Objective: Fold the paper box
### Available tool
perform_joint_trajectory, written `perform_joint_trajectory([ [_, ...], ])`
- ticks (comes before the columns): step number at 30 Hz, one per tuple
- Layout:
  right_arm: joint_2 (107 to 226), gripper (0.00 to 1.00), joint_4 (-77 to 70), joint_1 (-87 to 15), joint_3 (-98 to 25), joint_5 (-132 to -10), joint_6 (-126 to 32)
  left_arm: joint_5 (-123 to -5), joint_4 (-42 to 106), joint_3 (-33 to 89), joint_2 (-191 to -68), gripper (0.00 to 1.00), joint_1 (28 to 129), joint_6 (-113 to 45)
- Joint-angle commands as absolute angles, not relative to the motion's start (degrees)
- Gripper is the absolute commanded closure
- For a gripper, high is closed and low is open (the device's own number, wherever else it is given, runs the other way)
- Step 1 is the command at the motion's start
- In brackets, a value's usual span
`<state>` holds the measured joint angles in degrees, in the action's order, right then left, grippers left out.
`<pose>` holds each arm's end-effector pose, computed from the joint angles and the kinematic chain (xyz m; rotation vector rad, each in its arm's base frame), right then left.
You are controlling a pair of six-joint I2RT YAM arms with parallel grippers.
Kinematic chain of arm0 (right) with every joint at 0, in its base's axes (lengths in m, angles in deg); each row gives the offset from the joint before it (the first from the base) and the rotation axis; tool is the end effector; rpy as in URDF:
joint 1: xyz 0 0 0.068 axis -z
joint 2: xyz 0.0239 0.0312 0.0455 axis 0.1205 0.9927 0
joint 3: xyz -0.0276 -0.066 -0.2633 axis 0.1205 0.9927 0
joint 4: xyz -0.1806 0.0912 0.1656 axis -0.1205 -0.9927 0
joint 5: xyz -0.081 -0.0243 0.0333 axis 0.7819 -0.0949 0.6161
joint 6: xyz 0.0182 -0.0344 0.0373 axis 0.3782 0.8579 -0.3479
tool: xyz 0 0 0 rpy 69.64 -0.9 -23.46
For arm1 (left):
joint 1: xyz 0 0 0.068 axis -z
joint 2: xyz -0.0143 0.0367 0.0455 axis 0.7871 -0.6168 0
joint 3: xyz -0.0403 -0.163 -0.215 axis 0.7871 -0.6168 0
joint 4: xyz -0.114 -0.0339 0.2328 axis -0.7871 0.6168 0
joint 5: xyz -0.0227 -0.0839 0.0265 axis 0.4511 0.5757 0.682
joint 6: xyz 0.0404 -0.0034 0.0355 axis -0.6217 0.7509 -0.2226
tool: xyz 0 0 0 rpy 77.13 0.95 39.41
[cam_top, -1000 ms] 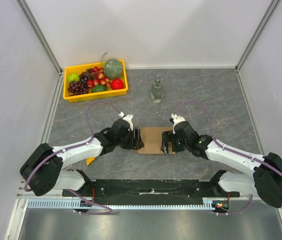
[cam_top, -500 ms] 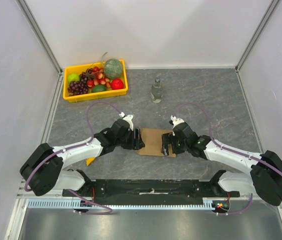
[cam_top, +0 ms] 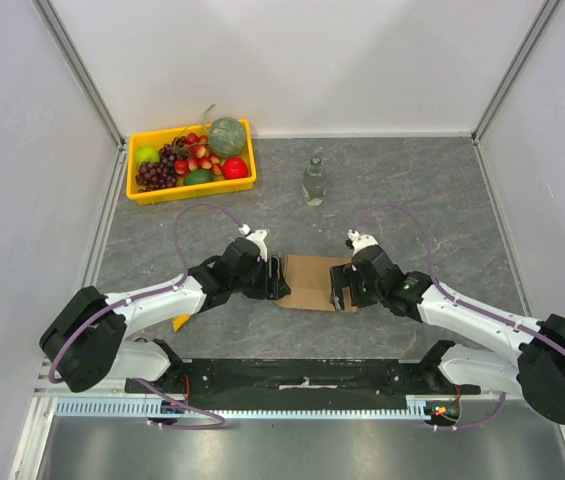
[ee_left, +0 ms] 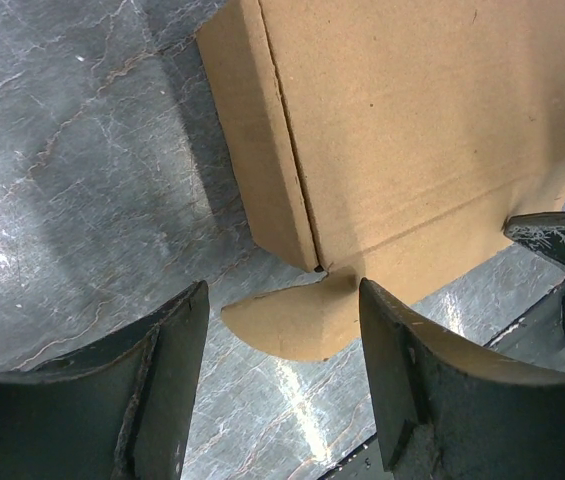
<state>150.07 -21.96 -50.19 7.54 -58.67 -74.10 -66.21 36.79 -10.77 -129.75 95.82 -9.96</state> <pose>0.1570 0.1433 0.1851 -0.1652 2.5196 0.4615 0.1803 -0.1787 0.1743 0.2394 2.4725 -0.7689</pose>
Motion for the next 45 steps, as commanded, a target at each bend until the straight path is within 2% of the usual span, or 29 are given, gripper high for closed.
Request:
perform_joint_trajectory([
  [1, 148.44, 0.02, -24.55, -50.08, 5.05, -55.88, -72.82, -66.39, 35.98, -10.23, -128.19, 0.33, 96.04, -8.71],
  [27, 145.71, 0.02, -27.98, -50.08, 4.53, -59.13, -77.91, -64.81, 37.21, -8.12, -128.27, 0.33, 96.21, -9.59],
  [36, 146.24, 0.02, -27.36, -50.08, 4.97, -59.75, -78.00, -77.10, 48.45, -6.01, -123.01, 0.33, 96.48, -9.77],
  [45, 146.24, 0.02, -26.83, -50.08, 5.49, -60.27, -78.35, -79.93, 51.98, -3.82, -119.04, 0.33, 98.76, -8.45],
])
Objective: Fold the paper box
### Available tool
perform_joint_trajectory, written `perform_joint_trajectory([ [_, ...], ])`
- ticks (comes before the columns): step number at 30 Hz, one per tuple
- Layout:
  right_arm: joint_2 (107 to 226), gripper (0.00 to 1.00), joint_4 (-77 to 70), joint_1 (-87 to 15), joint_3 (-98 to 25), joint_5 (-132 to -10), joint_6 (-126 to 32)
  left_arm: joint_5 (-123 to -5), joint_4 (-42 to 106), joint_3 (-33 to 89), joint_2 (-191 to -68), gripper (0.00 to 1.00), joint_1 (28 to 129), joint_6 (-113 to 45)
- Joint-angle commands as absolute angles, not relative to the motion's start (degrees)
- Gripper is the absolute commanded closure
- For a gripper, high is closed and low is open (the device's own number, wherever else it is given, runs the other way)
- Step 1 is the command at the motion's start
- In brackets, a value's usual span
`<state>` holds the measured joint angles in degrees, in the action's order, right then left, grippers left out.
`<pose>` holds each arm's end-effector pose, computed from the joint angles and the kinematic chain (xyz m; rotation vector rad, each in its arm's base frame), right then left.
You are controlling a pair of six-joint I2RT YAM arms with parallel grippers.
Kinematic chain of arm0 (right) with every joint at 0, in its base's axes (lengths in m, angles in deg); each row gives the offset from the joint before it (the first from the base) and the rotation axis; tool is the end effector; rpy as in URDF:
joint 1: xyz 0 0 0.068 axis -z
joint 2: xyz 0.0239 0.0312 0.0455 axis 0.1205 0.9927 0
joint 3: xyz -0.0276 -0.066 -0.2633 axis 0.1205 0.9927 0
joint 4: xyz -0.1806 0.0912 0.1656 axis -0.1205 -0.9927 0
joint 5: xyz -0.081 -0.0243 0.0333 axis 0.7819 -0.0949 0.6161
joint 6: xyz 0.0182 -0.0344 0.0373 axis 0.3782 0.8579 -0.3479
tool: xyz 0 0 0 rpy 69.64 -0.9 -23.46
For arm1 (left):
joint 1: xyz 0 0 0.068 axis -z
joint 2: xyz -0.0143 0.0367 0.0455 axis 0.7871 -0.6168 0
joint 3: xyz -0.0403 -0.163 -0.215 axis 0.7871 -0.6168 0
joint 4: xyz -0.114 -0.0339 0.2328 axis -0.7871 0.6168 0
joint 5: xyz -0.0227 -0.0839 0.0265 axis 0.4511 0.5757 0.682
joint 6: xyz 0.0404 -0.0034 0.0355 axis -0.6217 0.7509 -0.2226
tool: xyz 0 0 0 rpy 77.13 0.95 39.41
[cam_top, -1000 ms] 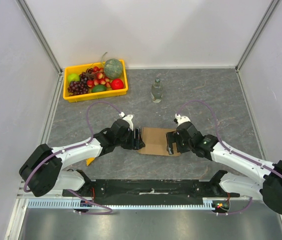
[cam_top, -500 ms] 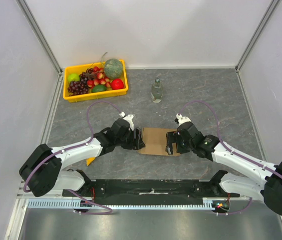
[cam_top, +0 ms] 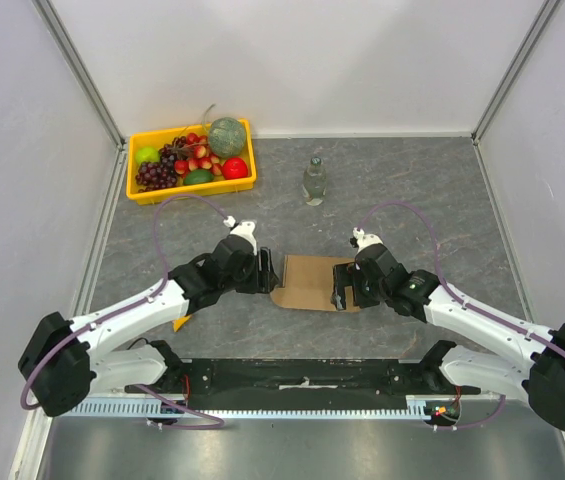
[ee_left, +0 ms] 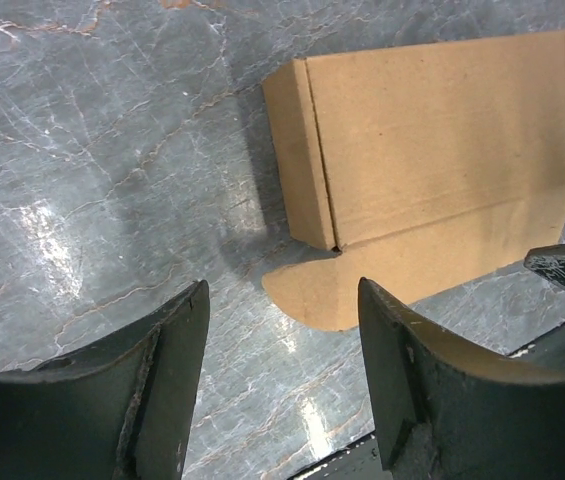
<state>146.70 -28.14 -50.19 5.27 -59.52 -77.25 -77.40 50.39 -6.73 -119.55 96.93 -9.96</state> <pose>0.1510 0.1383 0.2012 -0.1038 2.5440 0.4920 0.1668 -0.1624 0.2177 0.1557 2.4017 -0.5824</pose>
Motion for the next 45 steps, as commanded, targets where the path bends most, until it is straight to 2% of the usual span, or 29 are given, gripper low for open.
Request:
perform_joint_trajectory([
  [1, 146.16, 0.02, -26.75, -50.08, 5.58, -60.27, -78.35, -79.84, 51.98, -3.47, -119.39, 0.33, 99.29, -8.19],
  [14, 145.80, 0.02, -26.75, -50.08, 6.55, -60.71, -78.88, -80.71, 49.78, -1.53, -127.48, 0.35, 105.18, -6.86],
  [45, 146.68, 0.02, -24.03, -50.08, 8.04, -63.61, -79.85, -75.00, 41.17, -3.46, -132.31, 0.35, 105.18, -6.51],
])
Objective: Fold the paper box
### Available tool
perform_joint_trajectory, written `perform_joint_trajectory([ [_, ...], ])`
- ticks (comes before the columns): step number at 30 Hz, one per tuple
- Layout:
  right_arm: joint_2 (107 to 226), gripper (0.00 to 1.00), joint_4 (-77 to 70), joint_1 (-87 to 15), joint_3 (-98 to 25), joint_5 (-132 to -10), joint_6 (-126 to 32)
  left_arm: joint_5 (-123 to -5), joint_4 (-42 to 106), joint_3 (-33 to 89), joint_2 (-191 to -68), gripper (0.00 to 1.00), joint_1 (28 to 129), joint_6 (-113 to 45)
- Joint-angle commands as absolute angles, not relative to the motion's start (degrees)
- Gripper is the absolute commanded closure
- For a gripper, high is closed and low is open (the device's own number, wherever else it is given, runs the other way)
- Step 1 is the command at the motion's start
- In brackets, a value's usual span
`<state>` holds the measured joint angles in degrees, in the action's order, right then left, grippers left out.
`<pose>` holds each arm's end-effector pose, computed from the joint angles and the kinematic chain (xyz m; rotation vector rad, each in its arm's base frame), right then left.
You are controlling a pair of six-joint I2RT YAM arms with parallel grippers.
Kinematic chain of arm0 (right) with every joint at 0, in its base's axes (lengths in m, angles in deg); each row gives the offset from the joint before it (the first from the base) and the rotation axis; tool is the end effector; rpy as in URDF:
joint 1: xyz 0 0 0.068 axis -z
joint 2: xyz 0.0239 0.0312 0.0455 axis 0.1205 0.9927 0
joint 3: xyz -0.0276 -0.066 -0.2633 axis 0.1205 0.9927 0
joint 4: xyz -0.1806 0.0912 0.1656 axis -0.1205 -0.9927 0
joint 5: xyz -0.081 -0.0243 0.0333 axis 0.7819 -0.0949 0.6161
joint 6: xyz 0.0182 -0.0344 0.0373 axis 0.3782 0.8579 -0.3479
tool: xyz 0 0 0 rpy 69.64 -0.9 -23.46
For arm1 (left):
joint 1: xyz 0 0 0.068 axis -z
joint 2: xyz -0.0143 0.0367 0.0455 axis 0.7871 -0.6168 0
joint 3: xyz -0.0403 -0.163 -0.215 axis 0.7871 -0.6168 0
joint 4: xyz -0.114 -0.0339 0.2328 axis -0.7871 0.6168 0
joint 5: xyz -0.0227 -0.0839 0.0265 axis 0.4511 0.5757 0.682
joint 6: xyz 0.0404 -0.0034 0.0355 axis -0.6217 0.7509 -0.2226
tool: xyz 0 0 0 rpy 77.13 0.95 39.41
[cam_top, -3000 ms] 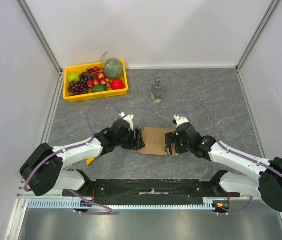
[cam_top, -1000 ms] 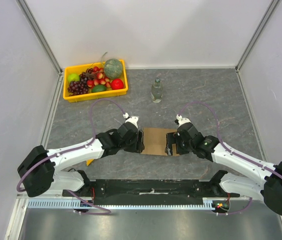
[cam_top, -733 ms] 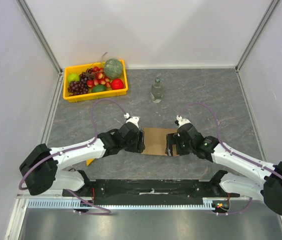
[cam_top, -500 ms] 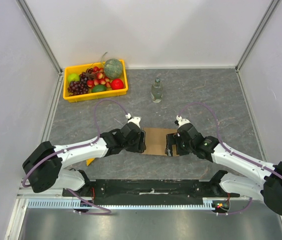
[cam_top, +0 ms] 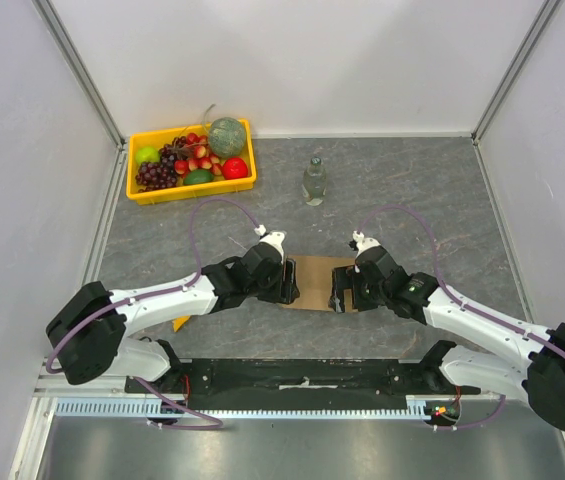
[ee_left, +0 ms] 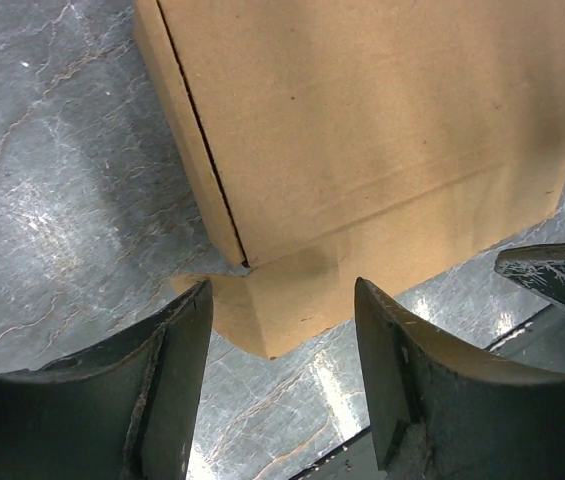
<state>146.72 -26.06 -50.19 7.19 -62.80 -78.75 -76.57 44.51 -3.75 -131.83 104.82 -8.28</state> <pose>0.1484 0.1386 0.1930 -0.0965 2.5698 0.5645 0.1642 -0.2128 0.1925 0.3063 2.4712 -0.6257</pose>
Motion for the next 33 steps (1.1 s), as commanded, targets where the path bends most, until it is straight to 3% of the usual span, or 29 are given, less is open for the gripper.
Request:
perform_joint_trajectory([
  [1, 146.68, 0.02, -23.76, -50.08, 8.13, -63.61, -80.02, -74.83, 40.91, -3.64, -132.32, 0.35, 105.18, -6.43],
  [17, 146.95, 0.04, -21.21, -50.08, 9.45, -66.08, -81.61, -72.72, 39.32, -4.78, -132.58, 0.36, 105.18, -5.72],
  [33, 146.77, 0.11, -20.68, -50.08, 10.24, -65.02, -81.17, -72.89, 38.88, -5.74, -132.84, 0.44, 105.09, -6.34],
])
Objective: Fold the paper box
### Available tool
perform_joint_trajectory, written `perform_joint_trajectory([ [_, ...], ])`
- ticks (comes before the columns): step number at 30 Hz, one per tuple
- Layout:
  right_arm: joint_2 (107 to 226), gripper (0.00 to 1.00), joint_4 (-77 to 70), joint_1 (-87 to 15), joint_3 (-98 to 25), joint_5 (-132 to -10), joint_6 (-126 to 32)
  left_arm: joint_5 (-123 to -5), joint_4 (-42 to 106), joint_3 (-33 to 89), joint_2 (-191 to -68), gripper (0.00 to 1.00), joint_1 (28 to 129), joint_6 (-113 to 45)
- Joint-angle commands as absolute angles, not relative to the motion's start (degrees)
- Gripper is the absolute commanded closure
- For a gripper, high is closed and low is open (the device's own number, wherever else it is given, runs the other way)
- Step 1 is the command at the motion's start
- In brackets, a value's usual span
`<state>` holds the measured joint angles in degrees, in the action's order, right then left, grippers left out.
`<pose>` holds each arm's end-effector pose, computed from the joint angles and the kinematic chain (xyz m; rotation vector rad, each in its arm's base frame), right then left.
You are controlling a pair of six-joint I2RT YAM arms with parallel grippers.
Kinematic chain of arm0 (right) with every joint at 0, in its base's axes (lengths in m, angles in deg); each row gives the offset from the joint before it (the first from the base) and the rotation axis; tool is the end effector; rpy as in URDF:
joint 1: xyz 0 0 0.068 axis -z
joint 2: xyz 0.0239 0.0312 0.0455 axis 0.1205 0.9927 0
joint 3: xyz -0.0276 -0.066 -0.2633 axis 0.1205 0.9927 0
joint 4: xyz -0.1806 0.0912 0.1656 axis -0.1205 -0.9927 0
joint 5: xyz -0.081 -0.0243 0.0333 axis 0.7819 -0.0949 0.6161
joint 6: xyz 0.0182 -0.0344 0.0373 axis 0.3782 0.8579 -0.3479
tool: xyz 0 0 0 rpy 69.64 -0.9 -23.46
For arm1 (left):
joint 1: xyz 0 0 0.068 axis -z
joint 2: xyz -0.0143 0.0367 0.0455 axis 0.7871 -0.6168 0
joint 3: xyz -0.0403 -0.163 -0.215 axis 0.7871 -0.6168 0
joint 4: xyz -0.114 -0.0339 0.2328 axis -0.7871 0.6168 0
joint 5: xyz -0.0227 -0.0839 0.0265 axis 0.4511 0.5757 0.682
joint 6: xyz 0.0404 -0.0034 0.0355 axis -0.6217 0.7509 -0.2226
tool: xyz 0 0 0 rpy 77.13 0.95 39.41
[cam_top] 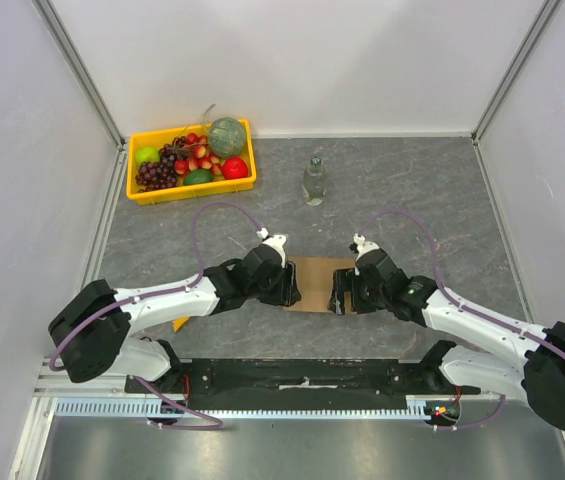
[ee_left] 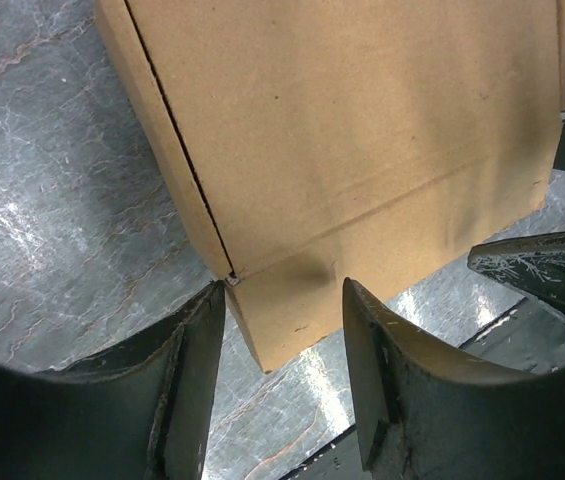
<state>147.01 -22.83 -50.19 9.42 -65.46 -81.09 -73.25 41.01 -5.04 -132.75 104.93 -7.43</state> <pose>0.1466 0.1392 0.1838 -0.0652 2.5847 0.6380 0.1634 -0.2159 0.1861 0.3192 2.4772 -0.7081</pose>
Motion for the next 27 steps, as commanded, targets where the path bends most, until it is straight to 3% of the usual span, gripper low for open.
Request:
perform_joint_trajectory([
  [1, 146.77, 0.11, -20.77, -50.08, 10.33, -64.59, -81.08, -73.07, 38.97, -5.75, -132.84, 0.44, 105.18, -6.51],
  [8, 146.33, 0.14, -18.84, -50.08, 11.99, -64.14, -81.08, -73.68, 38.36, -6.01, -133.37, 0.44, 105.18, -7.65],
  [18, 146.68, 0.30, -15.67, -50.08, 13.67, -64.14, -81.69, -73.68, 37.74, -6.27, -134.07, 0.44, 105.09, -8.45],
  [27, 146.59, 0.24, -16.02, -50.08, 13.76, -62.04, -80.99, -74.82, 38.53, -6.10, -133.90, 0.44, 105.09, -9.15],
])
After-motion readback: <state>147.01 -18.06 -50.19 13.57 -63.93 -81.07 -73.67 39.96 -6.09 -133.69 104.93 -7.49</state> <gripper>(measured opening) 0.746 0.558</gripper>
